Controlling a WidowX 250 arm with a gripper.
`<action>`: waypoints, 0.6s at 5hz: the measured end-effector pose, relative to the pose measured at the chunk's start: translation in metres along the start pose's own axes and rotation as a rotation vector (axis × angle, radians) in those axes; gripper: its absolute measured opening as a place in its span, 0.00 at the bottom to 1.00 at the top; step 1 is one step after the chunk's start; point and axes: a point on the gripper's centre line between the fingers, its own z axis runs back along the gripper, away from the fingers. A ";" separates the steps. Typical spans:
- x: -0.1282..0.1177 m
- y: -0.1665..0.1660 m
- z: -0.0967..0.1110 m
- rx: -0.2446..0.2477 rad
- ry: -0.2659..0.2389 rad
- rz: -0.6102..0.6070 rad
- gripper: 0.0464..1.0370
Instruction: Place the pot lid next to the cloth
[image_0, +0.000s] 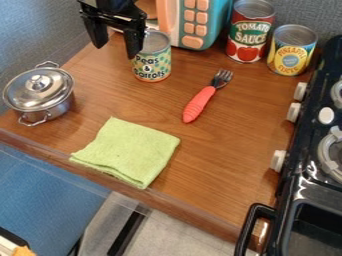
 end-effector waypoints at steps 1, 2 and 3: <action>-0.004 -0.002 -0.009 -0.011 0.027 0.001 0.96; -0.029 0.016 0.000 -0.002 0.016 0.025 0.96; -0.046 0.035 0.018 0.028 -0.016 0.039 0.96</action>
